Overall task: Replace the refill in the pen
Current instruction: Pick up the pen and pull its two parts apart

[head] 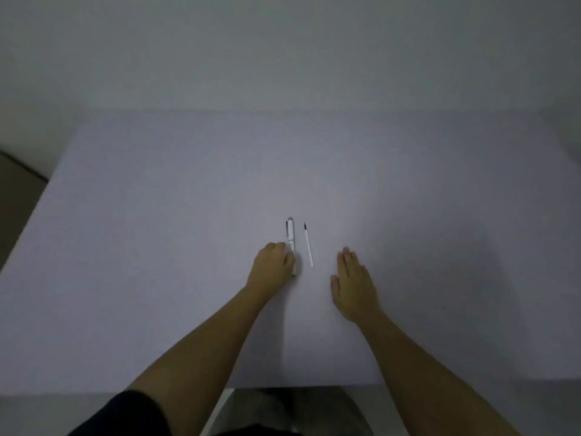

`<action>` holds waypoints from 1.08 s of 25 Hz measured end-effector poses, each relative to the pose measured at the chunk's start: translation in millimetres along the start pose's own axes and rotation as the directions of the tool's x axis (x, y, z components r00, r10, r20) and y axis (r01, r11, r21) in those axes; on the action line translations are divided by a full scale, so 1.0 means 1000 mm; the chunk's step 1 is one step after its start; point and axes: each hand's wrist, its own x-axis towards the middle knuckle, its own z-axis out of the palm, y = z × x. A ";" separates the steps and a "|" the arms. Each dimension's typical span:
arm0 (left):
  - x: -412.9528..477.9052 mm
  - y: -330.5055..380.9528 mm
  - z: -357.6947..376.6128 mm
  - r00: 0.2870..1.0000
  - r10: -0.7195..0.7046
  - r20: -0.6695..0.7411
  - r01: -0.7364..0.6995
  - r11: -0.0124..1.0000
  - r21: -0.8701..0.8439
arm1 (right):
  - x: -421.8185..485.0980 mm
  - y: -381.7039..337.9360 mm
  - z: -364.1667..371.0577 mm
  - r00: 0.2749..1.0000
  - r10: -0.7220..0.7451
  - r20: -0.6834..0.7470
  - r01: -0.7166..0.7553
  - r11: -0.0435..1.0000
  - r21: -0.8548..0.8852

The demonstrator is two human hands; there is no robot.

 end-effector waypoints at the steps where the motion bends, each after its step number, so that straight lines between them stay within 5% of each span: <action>1: 0.008 0.002 0.003 0.999 -0.019 -0.036 0.019 1.000 -0.007 | 0.002 0.001 0.004 1.000 0.011 -0.027 -0.011 1.000 0.001; 8: 0.035 0.007 0.021 0.976 -0.211 -0.059 0.211 0.977 -0.004 | 0.002 0.003 0.015 0.993 0.007 -0.115 0.000 0.998 0.061; 13: 0.040 0.009 0.021 0.976 -0.215 -0.036 0.215 0.977 0.000 | 0.004 0.003 0.015 0.996 0.004 -0.086 0.001 0.998 0.055; 16: 0.031 0.002 0.008 0.994 -0.107 -0.020 0.108 0.993 0.053 | 0.005 0.007 0.006 0.996 -0.033 -0.088 0.043 0.993 0.114; 21: 0.005 -0.020 -0.025 0.974 0.199 0.103 -0.208 0.975 0.083 | 0.023 -0.005 -0.041 0.923 -0.217 -0.316 0.296 0.927 0.228; 27: -0.007 -0.023 -0.039 0.909 0.390 0.147 -0.403 0.912 0.079 | 0.039 -0.035 -0.071 0.842 -0.540 0.022 0.531 0.834 0.151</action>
